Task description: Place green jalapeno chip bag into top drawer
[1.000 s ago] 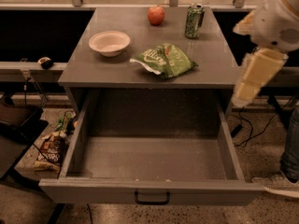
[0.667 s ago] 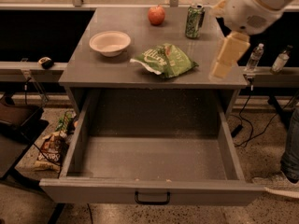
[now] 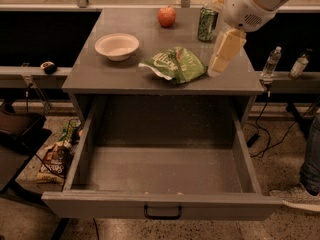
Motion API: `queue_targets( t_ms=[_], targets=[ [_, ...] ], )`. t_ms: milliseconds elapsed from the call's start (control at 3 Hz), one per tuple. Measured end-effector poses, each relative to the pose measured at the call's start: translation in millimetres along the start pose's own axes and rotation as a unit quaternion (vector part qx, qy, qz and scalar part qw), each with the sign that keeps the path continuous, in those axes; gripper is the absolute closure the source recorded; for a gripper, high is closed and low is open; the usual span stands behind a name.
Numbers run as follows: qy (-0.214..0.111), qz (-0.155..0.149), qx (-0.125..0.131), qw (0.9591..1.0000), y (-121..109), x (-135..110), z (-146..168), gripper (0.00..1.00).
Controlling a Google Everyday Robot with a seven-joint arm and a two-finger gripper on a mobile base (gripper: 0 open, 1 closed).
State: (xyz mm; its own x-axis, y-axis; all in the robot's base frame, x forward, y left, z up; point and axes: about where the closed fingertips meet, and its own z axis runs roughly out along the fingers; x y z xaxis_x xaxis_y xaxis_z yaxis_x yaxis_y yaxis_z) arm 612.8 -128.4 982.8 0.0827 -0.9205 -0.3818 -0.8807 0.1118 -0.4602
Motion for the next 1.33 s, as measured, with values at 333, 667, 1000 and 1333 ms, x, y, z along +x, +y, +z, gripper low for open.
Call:
queue_targets(
  t_ms=[333,667,1000,1333],
  targets=[
    [-0.033,0.015,0.001,0.9993,-10,5,33,0.00],
    [-0.078,0.050,0.001,0.9958,-18,16,79,0.00],
    [-0.101,0.074,0.001,0.9922,-17,22,101,0.00],
    [-0.138,0.088,-0.017,0.9863,-11,14,137,0.27]
  ],
)
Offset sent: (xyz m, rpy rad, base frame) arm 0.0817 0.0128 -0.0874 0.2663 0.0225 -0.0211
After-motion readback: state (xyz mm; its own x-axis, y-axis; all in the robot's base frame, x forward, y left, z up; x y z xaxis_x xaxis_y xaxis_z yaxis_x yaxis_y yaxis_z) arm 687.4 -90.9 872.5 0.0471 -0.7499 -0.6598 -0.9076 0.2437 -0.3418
